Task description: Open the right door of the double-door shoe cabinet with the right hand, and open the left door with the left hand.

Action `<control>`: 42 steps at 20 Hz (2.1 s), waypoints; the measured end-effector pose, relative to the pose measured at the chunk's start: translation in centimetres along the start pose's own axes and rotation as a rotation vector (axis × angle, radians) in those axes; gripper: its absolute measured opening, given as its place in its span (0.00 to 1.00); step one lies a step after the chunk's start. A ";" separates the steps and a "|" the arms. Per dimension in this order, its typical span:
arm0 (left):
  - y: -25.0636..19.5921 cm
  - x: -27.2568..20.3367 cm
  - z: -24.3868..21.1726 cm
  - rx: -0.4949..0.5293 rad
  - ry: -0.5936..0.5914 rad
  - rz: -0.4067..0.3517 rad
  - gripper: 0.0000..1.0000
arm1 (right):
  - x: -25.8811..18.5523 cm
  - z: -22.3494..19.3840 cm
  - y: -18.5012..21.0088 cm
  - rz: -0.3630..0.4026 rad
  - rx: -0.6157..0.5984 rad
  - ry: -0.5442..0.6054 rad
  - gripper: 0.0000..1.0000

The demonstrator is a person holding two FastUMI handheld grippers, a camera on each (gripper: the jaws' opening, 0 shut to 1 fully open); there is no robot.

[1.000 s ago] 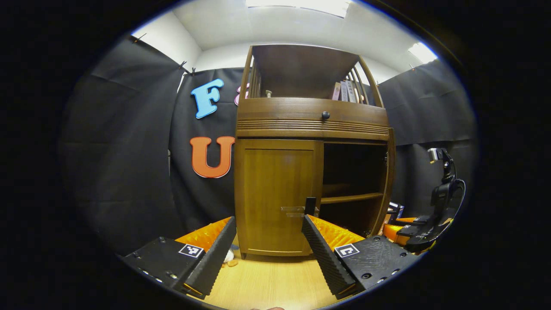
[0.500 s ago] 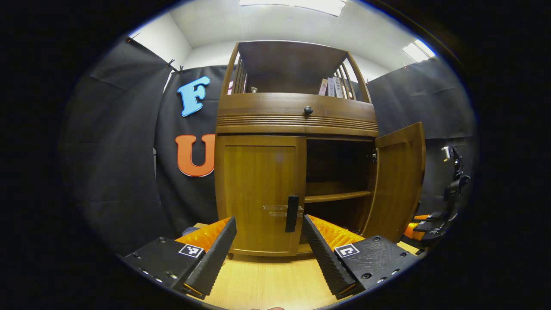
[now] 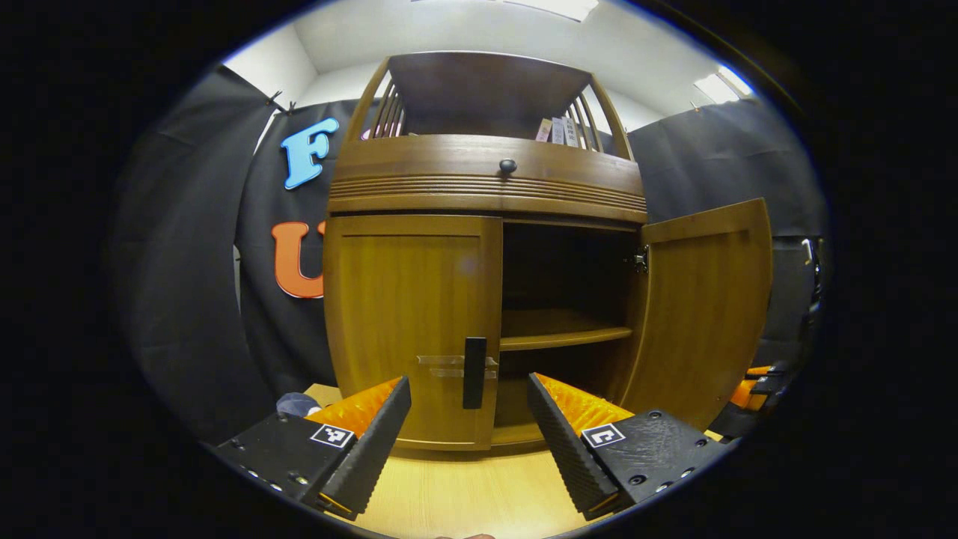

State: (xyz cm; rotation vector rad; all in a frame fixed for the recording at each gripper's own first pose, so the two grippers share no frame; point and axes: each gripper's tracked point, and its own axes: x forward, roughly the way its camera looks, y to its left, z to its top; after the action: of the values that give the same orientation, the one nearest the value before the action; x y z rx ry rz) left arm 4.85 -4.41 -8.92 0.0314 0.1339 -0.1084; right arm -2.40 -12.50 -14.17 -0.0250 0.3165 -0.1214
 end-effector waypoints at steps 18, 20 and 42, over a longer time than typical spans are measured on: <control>0.2 14.4 -5.6 -0.025 0.121 0.041 0.95 | -3.6 1.5 -8.7 -0.167 0.027 -0.077 0.28; 0.4 15.4 -6.1 -0.022 0.131 0.053 0.95 | -3.9 1.8 -9.3 -0.178 0.037 -0.082 0.37; 0.7 16.2 -7.1 0.013 0.145 0.031 0.27 | -5.3 2.6 -8.2 -0.132 0.036 -0.115 0.65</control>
State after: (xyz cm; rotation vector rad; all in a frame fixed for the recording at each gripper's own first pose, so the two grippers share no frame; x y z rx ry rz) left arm 19.93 -5.16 -18.12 0.0544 0.2779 -0.0762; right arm -7.57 -19.96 -9.70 -0.0175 0.1977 -0.2560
